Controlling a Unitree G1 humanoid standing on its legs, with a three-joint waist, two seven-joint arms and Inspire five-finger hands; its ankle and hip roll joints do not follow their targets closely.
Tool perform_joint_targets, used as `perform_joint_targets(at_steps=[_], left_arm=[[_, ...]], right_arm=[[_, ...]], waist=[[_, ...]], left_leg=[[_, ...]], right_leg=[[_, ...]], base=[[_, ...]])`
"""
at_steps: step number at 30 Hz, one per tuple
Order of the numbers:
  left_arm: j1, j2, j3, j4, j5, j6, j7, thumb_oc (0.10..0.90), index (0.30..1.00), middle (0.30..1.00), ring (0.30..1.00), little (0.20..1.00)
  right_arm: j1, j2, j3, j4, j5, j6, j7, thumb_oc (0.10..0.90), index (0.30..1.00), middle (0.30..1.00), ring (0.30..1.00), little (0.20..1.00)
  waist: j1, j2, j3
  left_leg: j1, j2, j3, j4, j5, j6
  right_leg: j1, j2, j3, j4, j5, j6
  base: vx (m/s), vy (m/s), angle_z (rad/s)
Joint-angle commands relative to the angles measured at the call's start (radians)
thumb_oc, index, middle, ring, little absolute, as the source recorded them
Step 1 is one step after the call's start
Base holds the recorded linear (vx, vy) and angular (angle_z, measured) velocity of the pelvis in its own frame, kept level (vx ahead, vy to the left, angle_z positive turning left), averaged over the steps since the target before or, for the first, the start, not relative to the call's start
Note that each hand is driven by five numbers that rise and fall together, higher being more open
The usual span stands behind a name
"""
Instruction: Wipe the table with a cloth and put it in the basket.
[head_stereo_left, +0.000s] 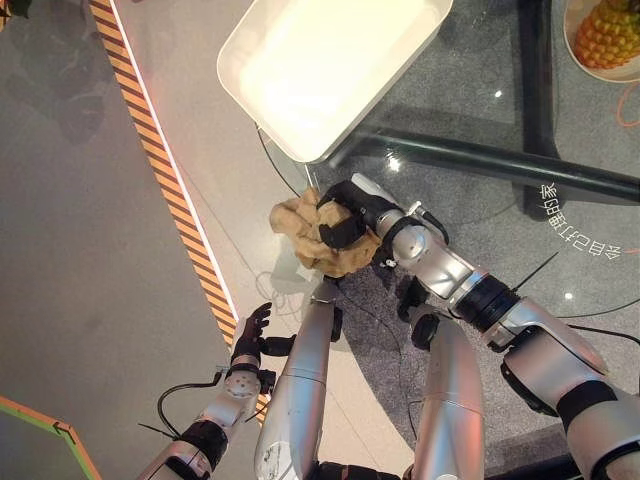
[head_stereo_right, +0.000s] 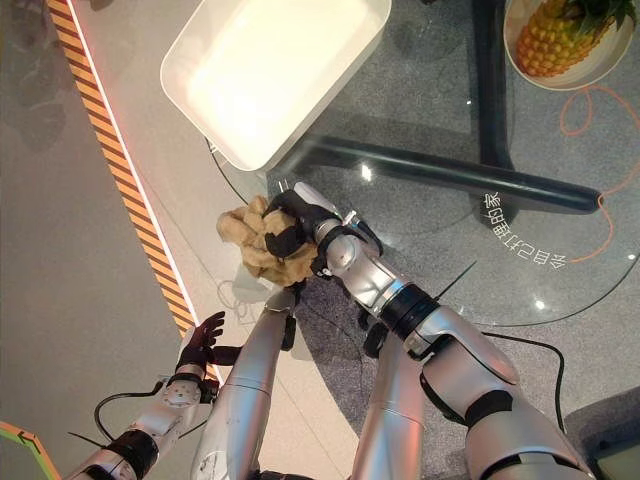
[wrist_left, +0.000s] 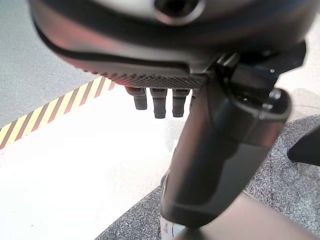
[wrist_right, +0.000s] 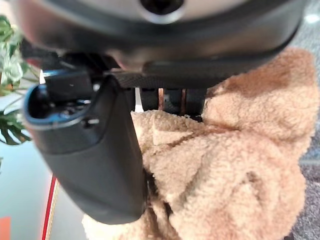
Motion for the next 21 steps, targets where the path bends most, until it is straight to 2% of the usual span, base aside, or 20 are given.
perform_joint_targets(at_steps=[1, 8, 15, 21], left_arm=[[0.043, -0.030, -0.044, -0.034, 0.019, 0.004, 0.020, 0.800, 0.900, 0.900, 0.900, 0.900], [0.039, -0.030, -0.046, -0.031, 0.018, 0.003, 0.027, 0.800, 0.900, 0.900, 0.900, 0.900], [0.043, -0.023, -0.047, -0.028, 0.005, 0.010, 0.026, 0.800, 0.900, 0.900, 0.900, 0.900], [0.061, -0.022, -0.036, -0.015, 0.000, -0.002, 0.029, 0.800, 0.900, 0.900, 0.900, 0.900]], right_arm=[[0.027, -0.001, -0.004, -0.043, -0.012, -0.046, -0.016, 0.100, 0.300, 0.300, 0.300, 0.200], [0.016, -0.042, -0.014, -0.017, -0.078, 0.003, -0.067, 0.100, 0.300, 0.300, 0.300, 0.200], [-0.005, -0.108, -0.054, 0.016, -0.033, -0.011, -0.162, 0.100, 0.300, 0.300, 0.300, 0.200], [-0.006, -0.158, -0.101, -0.020, -0.082, -0.022, -0.261, 0.100, 0.300, 0.300, 0.300, 0.200]], waist=[[0.003, 0.049, -0.016], [-0.005, 0.047, -0.016], [-0.012, 0.046, -0.016], [-0.025, 0.038, -0.016]], left_leg=[[0.017, -0.059, 0.152, 0.055, -0.100, 0.113], [0.019, -0.054, 0.155, 0.058, -0.103, 0.116], [0.016, -0.048, 0.156, 0.067, -0.111, 0.120], [0.023, -0.041, 0.160, 0.070, -0.118, 0.125]], right_leg=[[-0.016, 0.051, 0.011, -0.125, 0.123, 0.046], [-0.017, 0.053, 0.013, -0.125, 0.128, 0.046], [-0.026, 0.057, 0.018, -0.118, 0.134, 0.044], [-0.025, 0.064, 0.024, -0.106, 0.129, 0.044]], base=[[0.00, 0.000, 0.00], [0.00, 0.000, 0.00], [0.00, 0.000, 0.00], [0.00, 0.000, 0.00]])
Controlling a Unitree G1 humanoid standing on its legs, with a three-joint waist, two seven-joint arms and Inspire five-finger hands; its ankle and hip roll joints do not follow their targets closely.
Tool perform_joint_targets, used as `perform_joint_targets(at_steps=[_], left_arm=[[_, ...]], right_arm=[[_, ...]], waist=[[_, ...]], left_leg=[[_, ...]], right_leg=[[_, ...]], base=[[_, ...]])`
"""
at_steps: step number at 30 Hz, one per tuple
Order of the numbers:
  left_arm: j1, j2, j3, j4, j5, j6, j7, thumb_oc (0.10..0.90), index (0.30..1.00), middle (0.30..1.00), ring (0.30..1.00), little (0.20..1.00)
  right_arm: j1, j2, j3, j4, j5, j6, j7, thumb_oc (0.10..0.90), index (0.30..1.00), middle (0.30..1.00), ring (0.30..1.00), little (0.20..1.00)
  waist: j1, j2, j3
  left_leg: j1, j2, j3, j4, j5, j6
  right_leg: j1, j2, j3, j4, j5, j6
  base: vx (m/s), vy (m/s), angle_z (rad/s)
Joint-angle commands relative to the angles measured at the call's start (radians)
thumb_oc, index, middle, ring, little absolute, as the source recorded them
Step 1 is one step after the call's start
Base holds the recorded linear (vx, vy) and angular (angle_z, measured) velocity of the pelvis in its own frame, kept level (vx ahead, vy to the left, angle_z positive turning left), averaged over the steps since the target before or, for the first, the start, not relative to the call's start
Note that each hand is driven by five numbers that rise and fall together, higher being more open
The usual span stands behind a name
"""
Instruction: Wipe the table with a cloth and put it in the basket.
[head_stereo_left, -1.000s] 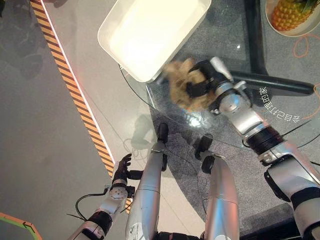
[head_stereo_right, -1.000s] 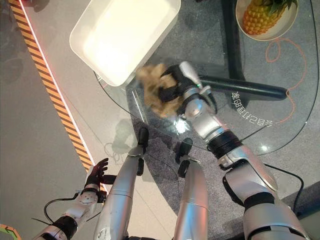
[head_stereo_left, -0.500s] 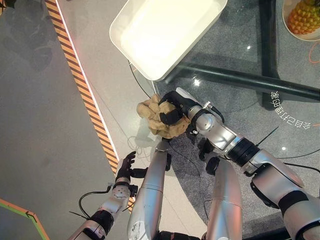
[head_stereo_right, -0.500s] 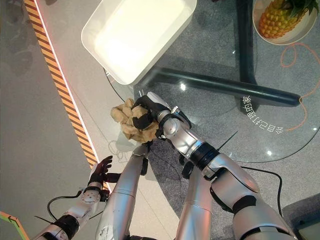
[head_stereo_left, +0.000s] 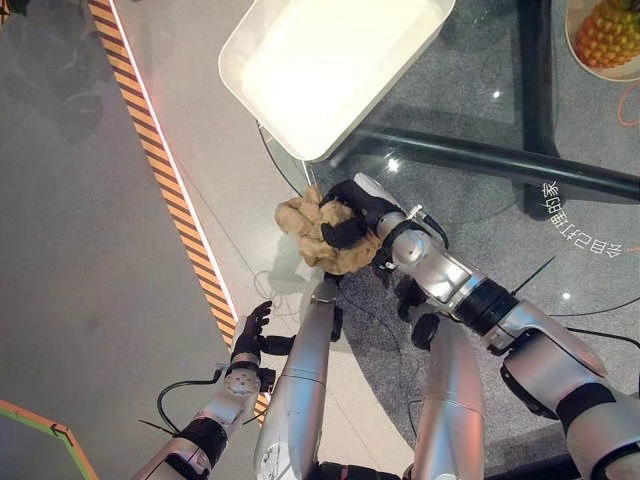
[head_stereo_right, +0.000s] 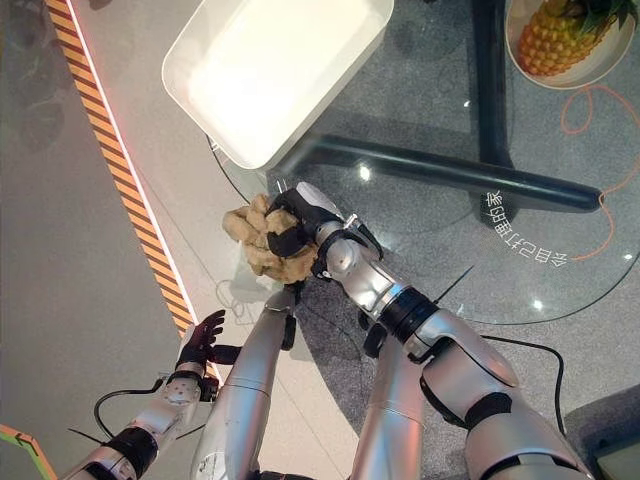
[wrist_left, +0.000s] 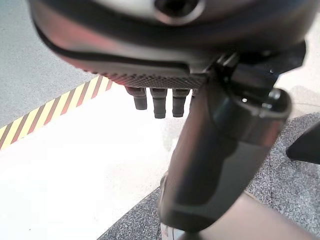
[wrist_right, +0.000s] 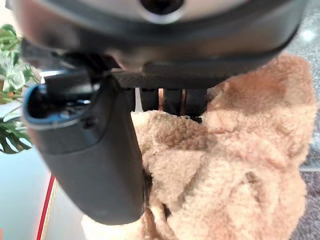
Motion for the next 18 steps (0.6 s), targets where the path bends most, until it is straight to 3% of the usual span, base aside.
perform_joint_targets(at_steps=[1, 6, 18], left_arm=[[0.075, -0.032, -0.024, -0.014, 0.002, -0.008, 0.028, 0.800, 0.900, 0.900, 0.900, 0.900], [0.092, -0.024, 0.002, -0.017, -0.004, -0.006, 0.026, 0.800, 0.900, 0.900, 0.900, 0.900], [0.122, -0.004, 0.038, -0.021, -0.006, -0.012, 0.004, 0.800, 0.900, 0.900, 0.900, 0.900]], right_arm=[[-0.033, -0.156, -0.103, -0.016, -0.053, -0.004, -0.193, 0.100, 0.300, 0.300, 0.300, 0.200], [-0.023, -0.215, -0.187, -0.078, -0.035, -0.002, -0.304, 0.100, 0.300, 0.300, 0.300, 0.200], [0.027, -0.328, -0.289, -0.146, -0.017, 0.010, -0.346, 0.100, 0.300, 0.300, 0.300, 0.200]], waist=[[-0.014, 0.038, -0.017], [-0.028, 0.027, -0.017], [-0.050, 0.012, -0.017]], left_leg=[[0.042, -0.036, 0.158, 0.045, -0.109, 0.109], [0.054, -0.027, 0.157, 0.046, -0.119, 0.112], [0.052, -0.019, 0.158, 0.049, -0.133, 0.117]], right_leg=[[-0.017, 0.068, 0.022, -0.101, 0.129, 0.035], [-0.010, 0.076, 0.028, -0.094, 0.124, 0.039], [-0.014, 0.086, 0.034, -0.098, 0.123, 0.038]], base=[[0.00, -0.007, -0.04], [0.00, -0.002, -0.01], [0.00, -0.015, -0.05]])
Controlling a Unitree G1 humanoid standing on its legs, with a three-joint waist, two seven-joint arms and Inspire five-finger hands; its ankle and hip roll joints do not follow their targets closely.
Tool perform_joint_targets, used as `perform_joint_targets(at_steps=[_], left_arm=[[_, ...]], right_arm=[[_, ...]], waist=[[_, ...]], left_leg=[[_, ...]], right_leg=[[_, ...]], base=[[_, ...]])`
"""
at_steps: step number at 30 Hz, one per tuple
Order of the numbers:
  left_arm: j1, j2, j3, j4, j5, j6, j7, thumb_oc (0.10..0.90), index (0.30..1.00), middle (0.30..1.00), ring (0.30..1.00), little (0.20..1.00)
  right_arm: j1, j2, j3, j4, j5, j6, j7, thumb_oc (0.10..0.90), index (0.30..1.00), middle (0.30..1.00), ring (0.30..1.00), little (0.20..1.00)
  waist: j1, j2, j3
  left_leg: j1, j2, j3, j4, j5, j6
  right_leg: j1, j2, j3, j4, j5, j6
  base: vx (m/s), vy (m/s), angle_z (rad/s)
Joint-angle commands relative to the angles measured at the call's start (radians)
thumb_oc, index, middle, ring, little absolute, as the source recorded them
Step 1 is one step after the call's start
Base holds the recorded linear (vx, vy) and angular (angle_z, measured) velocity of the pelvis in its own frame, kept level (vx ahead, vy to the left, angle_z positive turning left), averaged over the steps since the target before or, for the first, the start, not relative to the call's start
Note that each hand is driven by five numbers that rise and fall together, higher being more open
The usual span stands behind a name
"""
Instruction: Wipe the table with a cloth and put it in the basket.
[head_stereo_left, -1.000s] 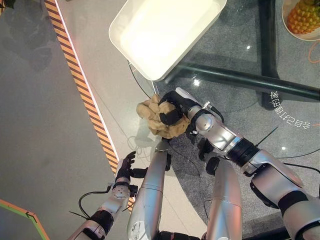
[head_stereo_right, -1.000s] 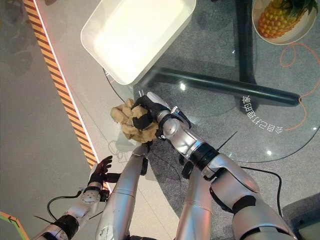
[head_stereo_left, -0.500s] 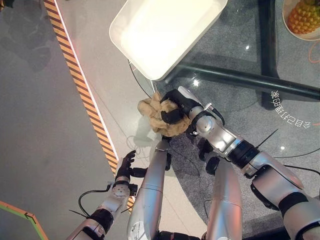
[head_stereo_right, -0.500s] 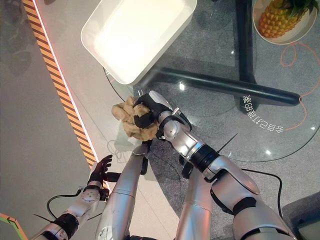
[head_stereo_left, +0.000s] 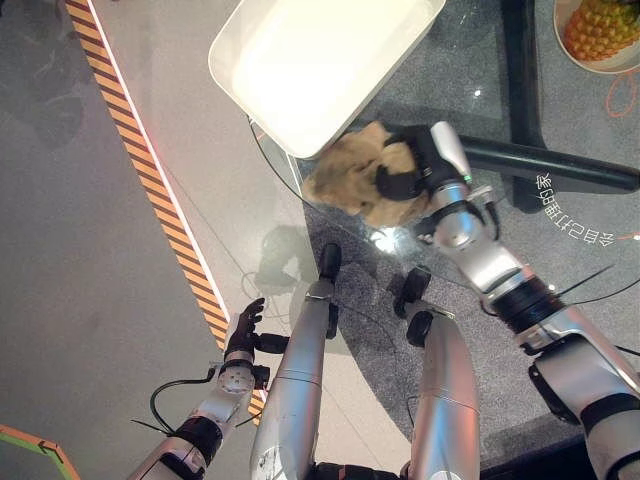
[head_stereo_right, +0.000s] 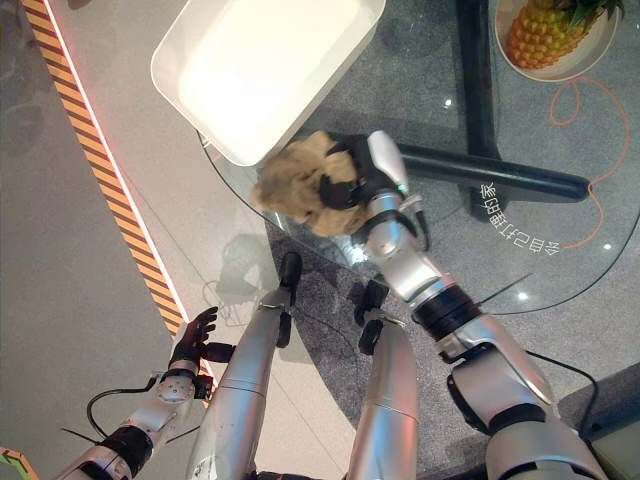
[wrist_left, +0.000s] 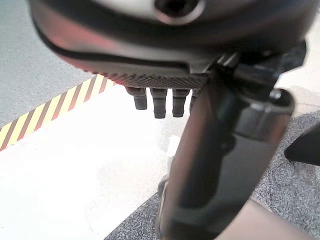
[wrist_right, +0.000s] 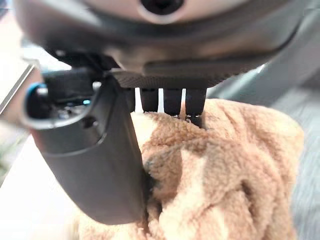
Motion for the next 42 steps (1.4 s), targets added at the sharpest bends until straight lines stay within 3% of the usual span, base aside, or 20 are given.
perform_joint_targets(at_steps=[1, 8, 21, 31, 34, 42], left_arm=[[0.122, -0.022, 0.015, -0.013, -0.006, -0.018, -0.009, 0.800, 0.900, 0.900, 0.900, 0.900], [0.115, -0.015, 0.016, -0.009, -0.012, -0.022, -0.015, 0.800, 0.900, 0.900, 0.900, 0.900], [0.091, -0.006, -0.010, -0.012, -0.025, -0.019, -0.016, 0.800, 0.900, 0.900, 0.900, 0.900], [0.090, -0.006, -0.020, 0.010, -0.012, -0.039, -0.021, 0.800, 0.900, 0.900, 0.900, 0.900], [0.101, 0.012, -0.023, -0.001, -0.017, -0.040, -0.022, 0.800, 0.900, 0.900, 0.900, 0.900], [0.117, 0.051, -0.006, -0.025, -0.032, -0.043, -0.023, 0.800, 0.900, 0.900, 0.900, 0.900]], right_arm=[[-0.022, -0.153, -0.045, -0.062, -0.024, -0.015, -0.083, 0.100, 0.300, 0.300, 0.300, 0.200], [-0.050, -0.179, -0.026, -0.005, -0.036, 0.008, -0.069, 0.100, 0.300, 0.300, 0.300, 0.200], [-0.121, -0.165, 0.067, 0.082, -0.081, -0.028, 0.021, 0.100, 0.300, 0.300, 0.300, 0.200], [-0.193, -0.186, 0.091, 0.266, -0.054, 0.029, -0.100, 0.100, 0.300, 0.300, 0.300, 0.200], [-0.198, -0.247, 0.076, 0.332, -0.039, 0.022, -0.124, 0.100, 0.300, 0.300, 0.300, 0.200], [-0.104, -0.363, -0.017, 0.309, 0.011, 0.013, -0.199, 0.100, 0.300, 0.300, 0.300, 0.200]], waist=[[-0.015, 0.042, -0.023], [-0.015, 0.045, -0.023], [-0.005, 0.059, -0.023], [0.006, 0.070, -0.023], [0.000, 0.067, -0.023], [-0.032, 0.043, -0.023]], left_leg=[[0.076, -0.016, 0.127, 0.002, -0.112, 0.081], [0.071, -0.017, 0.125, 0.003, -0.113, 0.078], [0.061, -0.019, 0.130, -0.007, -0.103, 0.072], [0.063, -0.017, 0.128, -0.009, -0.106, 0.069], [0.065, -0.016, 0.127, -0.008, -0.111, 0.071], [0.074, -0.007, 0.136, -0.009, -0.119, 0.076]], right_leg=[[-0.009, 0.080, 0.001, -0.073, 0.090, 0.008], [-0.009, 0.083, 0.000, -0.078, 0.084, 0.004], [-0.015, 0.081, -0.009, -0.090, 0.082, 0.000], [-0.015, 0.076, -0.013, -0.091, 0.081, -0.002], [-0.016, 0.080, -0.011, -0.090, 0.085, 0.001], [-0.010, 0.094, -0.003, -0.105, 0.093, 0.007]], base=[[0.00, -0.021, -0.06], [0.00, -0.012, -0.05], [-0.01, -0.005, -0.01], [0.00, -0.003, 0.00], [0.00, 0.000, 0.00], [0.00, -0.043, 0.02]])
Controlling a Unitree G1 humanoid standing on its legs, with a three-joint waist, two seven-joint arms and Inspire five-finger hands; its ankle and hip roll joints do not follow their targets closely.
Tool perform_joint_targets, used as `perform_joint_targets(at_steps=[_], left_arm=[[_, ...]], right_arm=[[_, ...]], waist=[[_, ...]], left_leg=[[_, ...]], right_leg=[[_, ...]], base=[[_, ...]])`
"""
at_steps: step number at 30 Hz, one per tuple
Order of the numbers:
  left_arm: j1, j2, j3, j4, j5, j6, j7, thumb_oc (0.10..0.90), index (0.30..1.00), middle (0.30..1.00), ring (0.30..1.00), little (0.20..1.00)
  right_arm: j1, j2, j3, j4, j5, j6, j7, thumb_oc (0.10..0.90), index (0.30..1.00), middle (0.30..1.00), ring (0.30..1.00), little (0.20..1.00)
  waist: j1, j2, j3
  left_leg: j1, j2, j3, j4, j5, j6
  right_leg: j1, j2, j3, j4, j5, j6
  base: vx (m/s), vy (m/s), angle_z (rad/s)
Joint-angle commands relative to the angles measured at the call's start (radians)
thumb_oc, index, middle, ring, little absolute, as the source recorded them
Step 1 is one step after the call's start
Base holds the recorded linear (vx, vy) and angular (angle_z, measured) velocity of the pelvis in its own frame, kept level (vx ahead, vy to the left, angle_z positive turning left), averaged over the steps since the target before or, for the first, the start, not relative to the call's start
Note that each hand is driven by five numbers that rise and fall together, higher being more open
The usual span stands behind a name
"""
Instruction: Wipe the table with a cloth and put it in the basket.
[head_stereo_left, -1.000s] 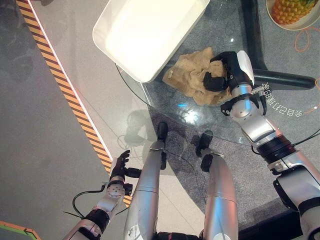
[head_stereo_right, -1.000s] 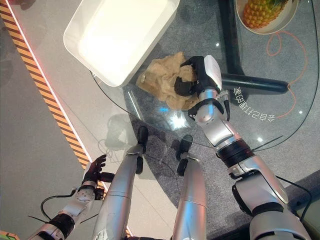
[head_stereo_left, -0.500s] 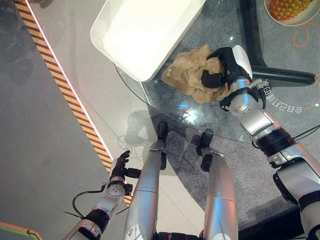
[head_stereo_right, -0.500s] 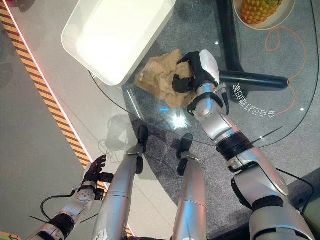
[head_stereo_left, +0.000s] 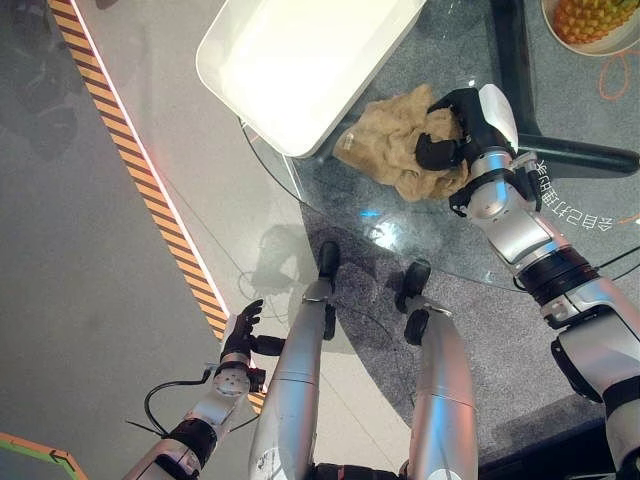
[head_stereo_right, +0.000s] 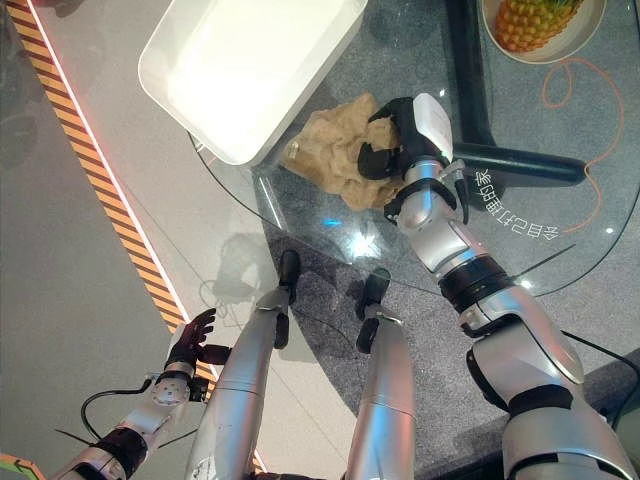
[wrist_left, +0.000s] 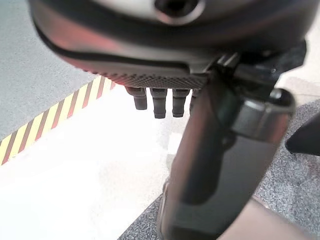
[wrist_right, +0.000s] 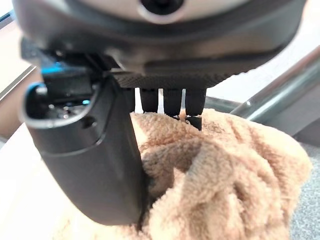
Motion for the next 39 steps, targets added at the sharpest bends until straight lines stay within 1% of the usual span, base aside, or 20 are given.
perform_joint_targets(at_steps=[1, 7, 9, 16, 20, 23, 28, 33, 36, 39], left_arm=[[0.112, 0.012, 0.020, -0.021, -0.023, -0.023, 0.000, 0.800, 0.900, 0.900, 0.900, 0.900], [0.134, 0.019, 0.040, -0.015, -0.014, -0.032, -0.005, 0.800, 0.900, 0.900, 0.900, 0.900], [0.138, 0.019, 0.046, -0.008, -0.011, -0.042, -0.010, 0.800, 0.900, 0.900, 0.900, 0.900], [0.144, 0.021, 0.050, -0.021, -0.015, -0.034, -0.003, 0.800, 0.900, 0.900, 0.900, 0.900], [0.141, 0.021, 0.051, -0.014, -0.020, -0.038, -0.003, 0.800, 0.900, 0.900, 0.900, 0.900], [0.142, 0.024, 0.058, -0.021, -0.023, -0.036, -0.002, 0.800, 0.900, 0.900, 0.900, 0.900], [0.144, 0.029, 0.065, -0.028, -0.027, -0.034, -0.003, 0.800, 0.900, 0.900, 0.900, 0.900], [0.141, 0.032, 0.066, -0.042, -0.028, -0.026, 0.000, 0.800, 0.900, 0.900, 0.900, 0.900], [0.142, 0.033, 0.069, -0.043, -0.032, -0.037, 0.009, 0.800, 0.900, 0.900, 0.900, 0.900], [0.140, 0.028, 0.087, -0.042, -0.055, -0.078, 0.040, 0.800, 0.900, 0.900, 0.900, 0.900]], right_arm=[[0.050, -0.310, -0.124, 0.113, -0.001, 0.059, -0.194, 0.100, 0.300, 0.300, 0.300, 0.200], [0.146, -0.350, -0.236, 0.084, 0.067, 0.037, -0.289, 0.100, 0.300, 0.300, 0.300, 0.200], [0.161, -0.359, -0.266, 0.093, 0.087, 0.030, -0.317, 0.100, 0.300, 0.300, 0.300, 0.200], [0.250, -0.373, -0.364, 0.117, 0.172, -0.005, -0.387, 0.100, 0.300, 0.300, 0.300, 0.200], [0.275, -0.371, -0.389, 0.146, 0.191, -0.025, -0.392, 0.100, 0.300, 0.300, 0.300, 0.200], [0.304, -0.369, -0.410, 0.154, 0.203, -0.027, -0.401, 0.100, 0.300, 0.300, 0.300, 0.200], [0.365, -0.360, -0.445, 0.167, 0.236, -0.043, -0.411, 0.100, 0.300, 0.300, 0.300, 0.200], [0.398, -0.348, -0.453, 0.161, 0.222, -0.066, -0.384, 0.100, 0.300, 0.300, 0.300, 0.200], [0.395, -0.342, -0.443, 0.137, 0.203, -0.067, -0.363, 0.100, 0.300, 0.300, 0.300, 0.200], [0.368, -0.332, -0.413, 0.119, 0.176, -0.076, -0.329, 0.100, 0.300, 0.300, 0.300, 0.200]], waist=[[-0.021, 0.040, -0.021], [-0.042, 0.027, -0.021], [-0.047, 0.026, -0.021], [-0.063, 0.028, -0.021], [-0.067, 0.030, -0.021], [-0.070, 0.033, -0.021], [-0.076, 0.031, -0.021], [-0.076, 0.026, -0.021], [-0.074, 0.023, -0.021], [-0.066, 0.024, -0.021]], left_leg=[[0.061, -0.016, 0.095, 0.047, -0.130, 0.087], [0.074, -0.009, 0.103, 0.051, -0.141, 0.083], [0.073, -0.008, 0.106, 0.054, -0.143, 0.081], [0.069, -0.006, 0.117, 0.061, -0.151, 0.080], [0.071, -0.005, 0.121, 0.060, -0.152, 0.081], [0.072, -0.006, 0.124, 0.059, -0.152, 0.081], [0.071, -0.005, 0.129, 0.061, -0.152, 0.082], [0.072, -0.007, 0.127, 0.061, -0.152, 0.085], [0.073, -0.009, 0.123, 0.059, -0.151, 0.087], [0.078, -0.011, 0.120, 0.057, -0.149, 0.088]], right_leg=[[0.001, 0.091, -0.035, -0.054, 0.060, -0.001], [0.014, 0.097, -0.031, -0.064, 0.059, -0.002], [0.014, 0.098, -0.031, -0.066, 0.058, -0.004], [0.009, 0.102, -0.021, -0.070, 0.055, -0.010], [0.008, 0.105, -0.017, -0.070, 0.054, -0.011], [0.007, 0.106, -0.015, -0.069, 0.054, -0.011], [0.007, 0.108, -0.012, -0.069, 0.055, -0.011], [0.011, 0.110, -0.012, -0.070, 0.058, -0.010], [0.013, 0.112, -0.013, -0.072, 0.059, -0.009], [0.019, 0.112, -0.015, -0.071, 0.057, -0.010]], base=[[0.01, -0.043, -0.04], [0.01, -0.049, -0.09], [0.00, -0.025, -0.10], [0.00, -0.005, -0.07], [0.00, 0.010, -0.08], [0.00, 0.017, -0.10], [0.00, 0.013, -0.04], [0.00, 0.000, 0.00], [0.00, 0.000, 0.00], [0.00, 0.000, 0.00]])
